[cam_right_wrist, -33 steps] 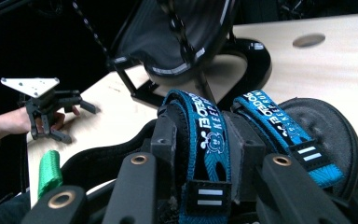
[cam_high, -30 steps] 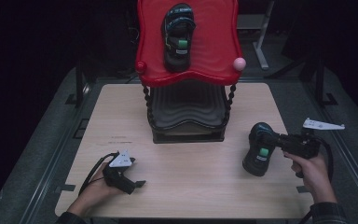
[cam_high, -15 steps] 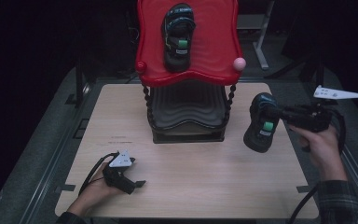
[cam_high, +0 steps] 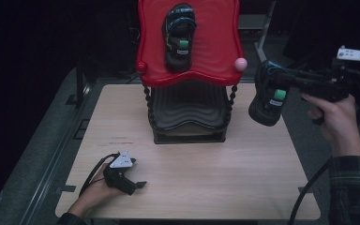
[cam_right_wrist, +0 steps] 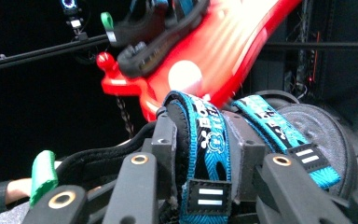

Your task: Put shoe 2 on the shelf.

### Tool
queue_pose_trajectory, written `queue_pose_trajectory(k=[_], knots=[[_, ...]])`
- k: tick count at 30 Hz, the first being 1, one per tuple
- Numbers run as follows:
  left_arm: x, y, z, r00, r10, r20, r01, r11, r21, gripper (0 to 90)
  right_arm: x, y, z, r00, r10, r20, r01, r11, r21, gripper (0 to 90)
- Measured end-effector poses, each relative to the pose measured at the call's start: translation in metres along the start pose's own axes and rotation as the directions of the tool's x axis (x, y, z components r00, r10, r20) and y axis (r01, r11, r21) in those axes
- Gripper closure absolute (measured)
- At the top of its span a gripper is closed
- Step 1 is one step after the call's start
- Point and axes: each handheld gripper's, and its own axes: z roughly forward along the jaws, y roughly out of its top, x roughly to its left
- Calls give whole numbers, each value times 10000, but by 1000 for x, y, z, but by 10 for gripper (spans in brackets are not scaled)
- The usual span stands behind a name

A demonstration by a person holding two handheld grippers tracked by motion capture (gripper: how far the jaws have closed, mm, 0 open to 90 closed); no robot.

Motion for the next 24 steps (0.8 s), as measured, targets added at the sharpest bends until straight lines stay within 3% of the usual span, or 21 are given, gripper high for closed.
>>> queue_pose_trajectory(k=[14, 24], knots=[[0, 0, 0, 10000, -11, -17, 11, 10000, -30, 15, 16, 80, 20, 9963, -791, -330, 778, 9962, -393, 676], [0, 0, 0, 10000, -7, -17, 7, 10000, -33, 15, 18, 113, 61, 9909, -1014, -884, 962, 9935, -603, 676]])
